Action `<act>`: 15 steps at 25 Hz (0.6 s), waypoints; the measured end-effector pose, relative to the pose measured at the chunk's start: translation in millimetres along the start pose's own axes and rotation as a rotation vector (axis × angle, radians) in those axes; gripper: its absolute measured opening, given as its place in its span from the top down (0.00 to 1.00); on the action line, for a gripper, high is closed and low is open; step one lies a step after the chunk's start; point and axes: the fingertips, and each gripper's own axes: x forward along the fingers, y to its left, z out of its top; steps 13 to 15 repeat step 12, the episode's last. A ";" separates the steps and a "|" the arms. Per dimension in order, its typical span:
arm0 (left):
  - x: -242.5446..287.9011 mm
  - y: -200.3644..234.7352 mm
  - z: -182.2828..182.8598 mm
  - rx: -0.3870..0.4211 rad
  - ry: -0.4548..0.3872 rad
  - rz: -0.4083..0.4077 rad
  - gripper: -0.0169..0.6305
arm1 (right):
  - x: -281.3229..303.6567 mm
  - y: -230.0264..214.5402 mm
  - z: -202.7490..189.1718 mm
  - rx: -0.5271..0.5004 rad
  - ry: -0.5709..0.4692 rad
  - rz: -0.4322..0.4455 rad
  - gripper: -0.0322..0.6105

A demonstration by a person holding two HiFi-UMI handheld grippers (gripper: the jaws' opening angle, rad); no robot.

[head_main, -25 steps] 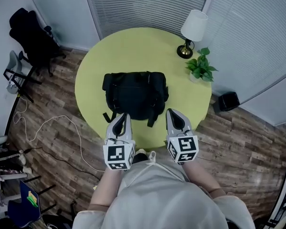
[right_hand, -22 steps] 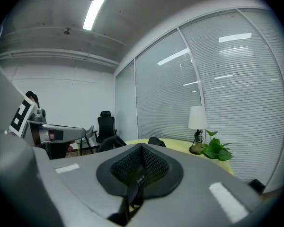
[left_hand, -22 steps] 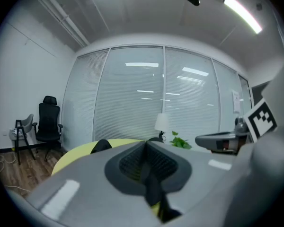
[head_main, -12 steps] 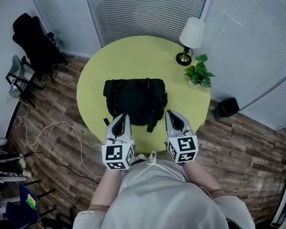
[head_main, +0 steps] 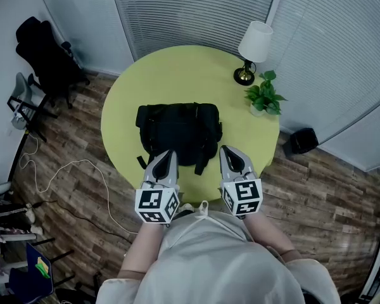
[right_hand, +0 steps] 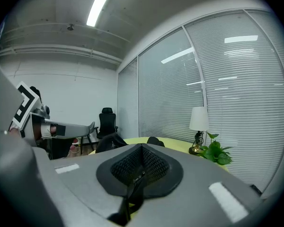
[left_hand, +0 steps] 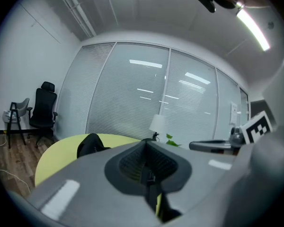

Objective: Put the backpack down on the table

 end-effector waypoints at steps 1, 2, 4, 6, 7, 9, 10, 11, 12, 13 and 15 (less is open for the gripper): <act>0.7 0.8 -0.9 -0.005 0.004 0.003 0.96 | 0.5 -0.5 -0.9 -0.001 0.003 -0.001 0.95; 1.4 1.9 -1.5 -0.007 0.007 0.006 0.96 | 1.2 -0.9 -1.6 -0.001 0.005 -0.002 0.95; 2.9 3.9 -1.8 -0.002 0.012 0.012 0.96 | 2.8 -1.1 -1.8 0.000 0.009 -0.002 0.95; 4.4 4.8 -1.3 0.002 0.015 0.015 0.96 | 4.2 -1.6 -0.7 0.000 0.008 -0.002 0.95; 5.4 4.6 -1.0 0.004 0.017 0.015 0.96 | 4.9 -2.0 0.0 -0.001 0.008 -0.001 0.95; 7.6 3.2 -0.5 0.013 0.021 0.010 0.96 | 6.6 -2.7 1.4 -0.003 0.008 0.000 0.95; 8.9 2.0 -0.3 0.019 0.022 0.005 0.97 | 7.7 -3.1 2.2 -0.004 0.008 0.001 0.95; 10.3 0.7 -0.1 0.024 0.023 -0.002 0.96 | 8.8 -3.5 3.0 -0.005 0.007 0.002 0.95; 11.7 -0.6 0.1 0.028 0.023 -0.010 0.97 | 9.8 -3.9 3.8 -0.006 0.007 0.002 0.95; 11.7 -0.6 0.1 0.028 0.023 -0.010 0.97 | 9.8 -3.9 3.8 -0.006 0.007 0.002 0.95; 11.7 -0.6 0.1 0.028 0.023 -0.010 0.97 | 9.8 -3.9 3.8 -0.006 0.007 0.002 0.95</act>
